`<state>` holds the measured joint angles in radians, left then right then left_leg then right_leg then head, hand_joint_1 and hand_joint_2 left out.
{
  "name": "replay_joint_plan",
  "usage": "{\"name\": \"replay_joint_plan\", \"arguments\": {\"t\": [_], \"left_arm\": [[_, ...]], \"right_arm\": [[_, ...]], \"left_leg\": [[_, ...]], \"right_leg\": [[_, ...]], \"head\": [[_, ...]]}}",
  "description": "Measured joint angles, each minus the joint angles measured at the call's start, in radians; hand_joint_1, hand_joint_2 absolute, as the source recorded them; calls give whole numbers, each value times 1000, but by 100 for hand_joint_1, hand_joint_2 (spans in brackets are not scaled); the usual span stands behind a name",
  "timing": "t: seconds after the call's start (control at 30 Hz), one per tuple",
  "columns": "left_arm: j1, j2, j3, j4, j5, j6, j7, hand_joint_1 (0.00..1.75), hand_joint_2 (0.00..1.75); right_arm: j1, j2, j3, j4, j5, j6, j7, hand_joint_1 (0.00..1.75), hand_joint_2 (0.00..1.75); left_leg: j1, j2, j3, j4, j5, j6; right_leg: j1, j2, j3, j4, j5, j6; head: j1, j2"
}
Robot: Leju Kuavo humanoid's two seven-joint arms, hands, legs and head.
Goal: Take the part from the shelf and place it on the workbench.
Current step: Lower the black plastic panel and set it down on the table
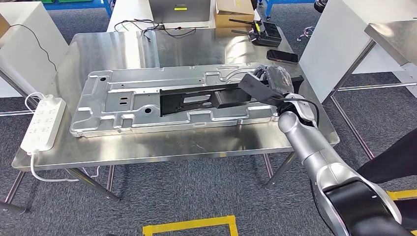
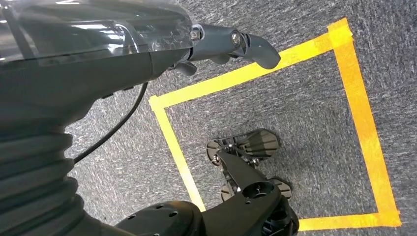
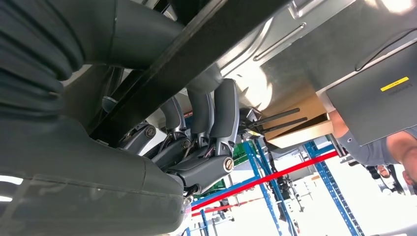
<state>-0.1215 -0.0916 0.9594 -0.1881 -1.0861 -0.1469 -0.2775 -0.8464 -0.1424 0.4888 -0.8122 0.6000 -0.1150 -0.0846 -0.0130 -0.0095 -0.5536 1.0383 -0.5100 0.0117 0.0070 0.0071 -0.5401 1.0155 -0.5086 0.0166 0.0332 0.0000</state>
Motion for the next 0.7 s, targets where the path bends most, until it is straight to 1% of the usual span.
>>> {"name": "replay_joint_plan", "arguments": {"t": [0.23, 0.7], "left_arm": [[0, 0, 0, 0, 8, 0, 2, 0, 0], [1, 0, 1, 0, 18, 1, -6, 0, 0]], "right_arm": [[0, -9, -21, 0, -14, -18, 0, 175, 0], [0, -59, -88, -18, -54, -48, -2, 175, 0]], "left_leg": [[0, 0, 0, 0, 0, 0], [0, 0, 0, 0, 0, 0]], "right_leg": [[0, 0, 0, 0, 0, 0], [0, 0, 0, 0, 0, 0]], "head": [[0, 0], [0, 0]]}}
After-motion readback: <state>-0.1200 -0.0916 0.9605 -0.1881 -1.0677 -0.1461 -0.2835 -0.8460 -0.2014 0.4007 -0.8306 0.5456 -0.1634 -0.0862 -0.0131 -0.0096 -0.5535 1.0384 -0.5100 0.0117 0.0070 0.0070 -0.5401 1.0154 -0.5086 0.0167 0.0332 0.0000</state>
